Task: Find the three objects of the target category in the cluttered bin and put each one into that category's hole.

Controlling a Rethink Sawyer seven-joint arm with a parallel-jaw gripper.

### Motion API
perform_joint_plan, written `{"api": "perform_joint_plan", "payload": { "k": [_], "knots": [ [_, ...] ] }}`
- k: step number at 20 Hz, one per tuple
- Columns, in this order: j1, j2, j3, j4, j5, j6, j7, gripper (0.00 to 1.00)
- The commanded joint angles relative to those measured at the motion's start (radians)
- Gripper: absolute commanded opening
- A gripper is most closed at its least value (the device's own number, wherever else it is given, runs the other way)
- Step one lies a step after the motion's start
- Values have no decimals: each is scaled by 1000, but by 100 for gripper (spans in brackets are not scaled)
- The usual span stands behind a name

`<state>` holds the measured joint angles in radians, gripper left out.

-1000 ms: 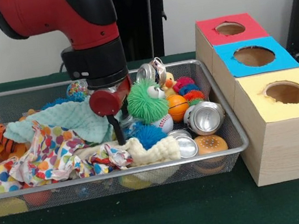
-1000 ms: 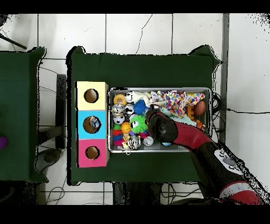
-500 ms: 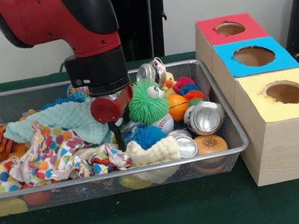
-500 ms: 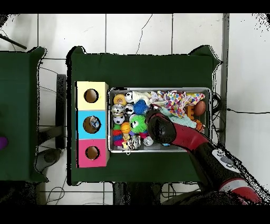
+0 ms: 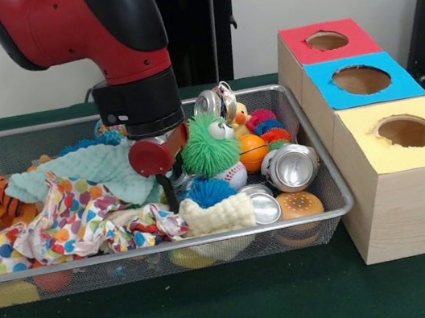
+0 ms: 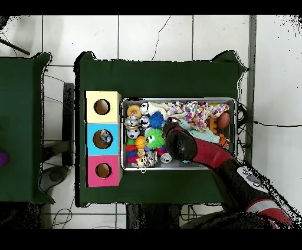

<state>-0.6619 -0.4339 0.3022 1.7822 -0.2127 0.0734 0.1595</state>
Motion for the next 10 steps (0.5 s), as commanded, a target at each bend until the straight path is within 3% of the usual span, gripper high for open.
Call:
{"api": "perform_joint_plan", "payload": {
  "k": [1,6,10],
  "knots": [
    [-29,68,19,8,-26,-13,258,0],
    [-58,58,55,27,-52,-17,234,0],
    [-62,-78,72,111,-13,81,246,0]
  ]
}}
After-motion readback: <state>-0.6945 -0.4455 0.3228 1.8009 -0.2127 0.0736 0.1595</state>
